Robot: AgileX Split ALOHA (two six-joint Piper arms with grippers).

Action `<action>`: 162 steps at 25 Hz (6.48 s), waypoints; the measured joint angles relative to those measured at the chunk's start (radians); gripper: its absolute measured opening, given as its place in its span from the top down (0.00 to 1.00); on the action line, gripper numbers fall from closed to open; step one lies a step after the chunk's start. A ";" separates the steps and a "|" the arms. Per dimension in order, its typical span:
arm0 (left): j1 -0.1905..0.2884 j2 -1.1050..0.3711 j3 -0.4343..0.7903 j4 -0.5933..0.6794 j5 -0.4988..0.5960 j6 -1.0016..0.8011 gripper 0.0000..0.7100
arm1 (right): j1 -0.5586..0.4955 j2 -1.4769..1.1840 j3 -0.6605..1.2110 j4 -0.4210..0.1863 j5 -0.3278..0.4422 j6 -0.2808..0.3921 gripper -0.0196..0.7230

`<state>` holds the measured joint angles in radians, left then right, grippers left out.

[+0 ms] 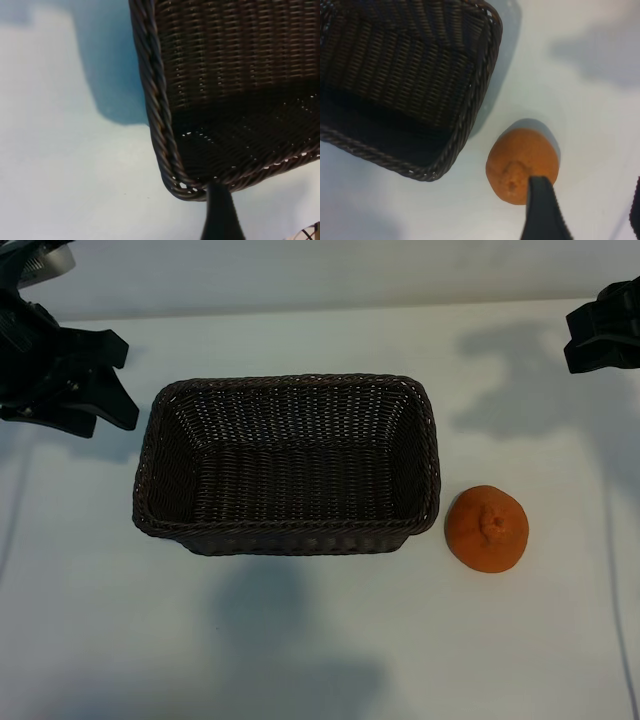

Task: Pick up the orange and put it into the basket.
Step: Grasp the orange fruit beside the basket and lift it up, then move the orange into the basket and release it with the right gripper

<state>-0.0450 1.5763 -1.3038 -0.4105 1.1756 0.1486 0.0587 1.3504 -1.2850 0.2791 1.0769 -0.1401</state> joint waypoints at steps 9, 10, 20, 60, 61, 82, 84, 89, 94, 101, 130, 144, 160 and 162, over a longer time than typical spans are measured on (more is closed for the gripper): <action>0.000 -0.025 0.001 -0.004 0.000 0.026 0.30 | 0.000 0.000 0.000 0.003 -0.015 0.000 0.41; 0.000 -0.027 0.001 -0.004 0.000 0.026 0.30 | 0.000 0.000 0.000 0.003 -0.020 0.000 0.41; 0.000 -0.027 0.001 -0.004 0.000 0.055 0.30 | 0.000 0.000 0.000 0.004 -0.052 -0.002 0.41; 0.000 -0.027 0.001 -0.004 0.000 0.076 0.30 | 0.000 0.189 0.238 -0.016 -0.177 -0.108 0.41; 0.000 -0.027 0.001 -0.004 0.000 0.076 0.30 | 0.000 0.189 0.238 -0.004 -0.175 -0.112 0.41; 0.000 -0.027 0.001 -0.004 0.000 0.076 0.30 | 0.122 0.359 0.306 0.106 -0.311 -0.221 0.40; 0.000 -0.027 0.001 -0.004 0.000 0.076 0.30 | 0.122 0.388 0.307 0.106 -0.323 -0.221 0.40; 0.000 -0.027 0.001 -0.004 0.000 0.076 0.30 | 0.122 0.436 0.308 0.106 -0.342 -0.221 0.40; 0.000 -0.027 0.001 -0.004 0.000 0.080 0.30 | 0.122 0.469 0.308 0.115 -0.345 -0.221 0.40; 0.000 -0.027 0.001 -0.004 -0.001 0.080 0.30 | 0.122 0.469 0.274 0.136 -0.282 -0.221 0.83; 0.000 -0.027 0.001 -0.012 -0.001 0.079 0.30 | 0.122 0.044 0.085 -0.096 0.055 -0.092 0.85; 0.000 -0.027 0.001 -0.031 -0.001 0.080 0.30 | 0.122 0.043 0.079 -0.080 -0.057 -0.111 0.85; 0.000 -0.027 0.001 -0.032 -0.001 0.081 0.30 | 0.148 0.062 0.078 0.094 -0.202 -0.251 0.85; 0.000 -0.027 0.001 -0.032 -0.001 0.081 0.30 | 0.178 0.084 0.078 0.095 -0.223 -0.255 0.85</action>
<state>-0.0450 1.5498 -1.3024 -0.4426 1.1746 0.2297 0.2371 1.4348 -1.2065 0.3741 0.8537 -0.3946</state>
